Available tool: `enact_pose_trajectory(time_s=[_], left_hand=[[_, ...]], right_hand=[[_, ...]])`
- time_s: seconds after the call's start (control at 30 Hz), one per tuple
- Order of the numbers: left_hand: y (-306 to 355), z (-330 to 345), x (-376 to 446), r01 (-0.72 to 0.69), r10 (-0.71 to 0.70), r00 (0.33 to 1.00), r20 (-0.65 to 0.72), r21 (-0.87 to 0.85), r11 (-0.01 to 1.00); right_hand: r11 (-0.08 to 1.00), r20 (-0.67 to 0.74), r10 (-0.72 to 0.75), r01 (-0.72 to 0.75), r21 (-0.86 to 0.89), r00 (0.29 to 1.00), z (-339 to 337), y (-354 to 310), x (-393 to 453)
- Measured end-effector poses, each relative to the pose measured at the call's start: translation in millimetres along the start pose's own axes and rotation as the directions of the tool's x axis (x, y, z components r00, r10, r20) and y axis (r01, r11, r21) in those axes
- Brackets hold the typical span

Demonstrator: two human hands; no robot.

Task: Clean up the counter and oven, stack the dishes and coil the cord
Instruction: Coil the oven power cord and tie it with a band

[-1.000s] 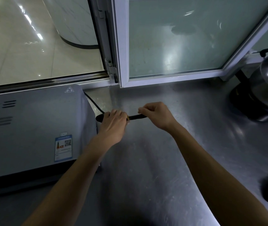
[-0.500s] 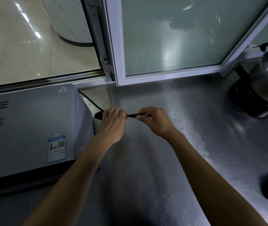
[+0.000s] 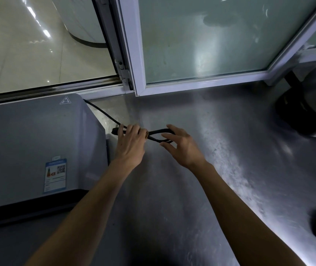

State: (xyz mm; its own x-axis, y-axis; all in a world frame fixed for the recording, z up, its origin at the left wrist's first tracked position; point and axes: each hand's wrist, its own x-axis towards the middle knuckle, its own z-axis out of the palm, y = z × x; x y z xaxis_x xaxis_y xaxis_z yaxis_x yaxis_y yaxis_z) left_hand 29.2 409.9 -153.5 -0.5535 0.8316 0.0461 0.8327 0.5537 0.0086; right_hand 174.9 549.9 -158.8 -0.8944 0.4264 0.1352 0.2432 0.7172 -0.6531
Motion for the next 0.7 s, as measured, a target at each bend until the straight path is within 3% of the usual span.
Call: enact_pose_trajectory(time_s=[0.17,0.4,0.7], left_hand=[[-2.9,10.1,9.1,0.06,-0.062,0.996,0.062,0.027,0.998],[-4.0,32.1,36.3,0.219,-0.216,0.976,0.039,-0.092,0.971],[-19.8,77.1,66.5,0.368,-0.379,0.925,-0.013,-0.207,0.906]], right_hand=[[0.999,-0.013,-0.031,0.031,-0.019,0.999,18.7,15.8,-0.1],[1.0,-0.148,0.021,-0.021,0.001,0.989,63.1,29.9,19.0],[0.999,-0.029,0.054,-0.054,0.0,0.998,93.9,61.1,64.6]])
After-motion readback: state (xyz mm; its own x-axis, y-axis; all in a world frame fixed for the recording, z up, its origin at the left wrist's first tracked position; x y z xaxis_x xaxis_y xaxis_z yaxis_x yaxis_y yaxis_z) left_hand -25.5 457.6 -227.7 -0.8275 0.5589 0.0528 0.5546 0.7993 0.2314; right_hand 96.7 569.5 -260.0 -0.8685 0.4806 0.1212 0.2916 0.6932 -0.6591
